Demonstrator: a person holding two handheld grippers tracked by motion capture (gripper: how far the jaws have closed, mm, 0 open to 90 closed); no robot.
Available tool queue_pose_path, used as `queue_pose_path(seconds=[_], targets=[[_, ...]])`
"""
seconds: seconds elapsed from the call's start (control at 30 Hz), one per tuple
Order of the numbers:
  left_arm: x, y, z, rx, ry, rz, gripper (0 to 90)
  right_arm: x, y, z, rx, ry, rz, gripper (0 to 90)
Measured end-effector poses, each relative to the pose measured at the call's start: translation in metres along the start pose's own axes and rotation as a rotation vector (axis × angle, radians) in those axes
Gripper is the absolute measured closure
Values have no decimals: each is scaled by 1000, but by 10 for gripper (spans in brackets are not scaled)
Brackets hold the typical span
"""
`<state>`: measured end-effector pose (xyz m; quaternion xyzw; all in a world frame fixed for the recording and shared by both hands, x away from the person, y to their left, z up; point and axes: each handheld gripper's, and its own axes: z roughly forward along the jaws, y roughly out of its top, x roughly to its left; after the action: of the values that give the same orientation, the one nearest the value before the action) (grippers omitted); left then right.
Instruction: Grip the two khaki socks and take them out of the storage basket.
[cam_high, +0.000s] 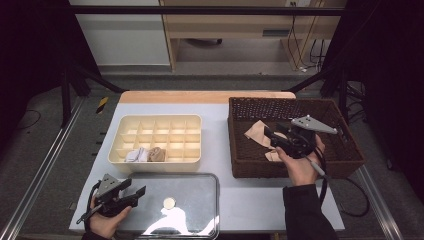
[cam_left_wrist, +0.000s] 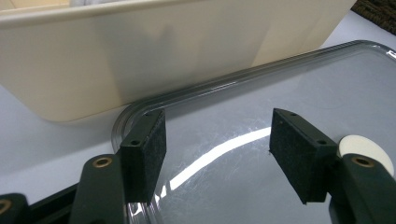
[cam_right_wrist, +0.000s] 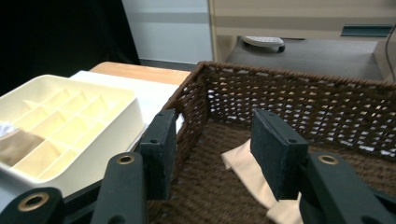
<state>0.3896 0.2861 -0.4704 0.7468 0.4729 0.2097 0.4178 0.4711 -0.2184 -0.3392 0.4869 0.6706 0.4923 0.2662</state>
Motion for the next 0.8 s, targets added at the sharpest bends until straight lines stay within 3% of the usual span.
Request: queue_pose_path(seconds=[0.47,0.8], targets=[[4,1,1,0,25,-11,365,-27,23,38,63,-104,0,477],[7,1,1,1,33,-15,365,-41,22,66,118,-145,-4,481]])
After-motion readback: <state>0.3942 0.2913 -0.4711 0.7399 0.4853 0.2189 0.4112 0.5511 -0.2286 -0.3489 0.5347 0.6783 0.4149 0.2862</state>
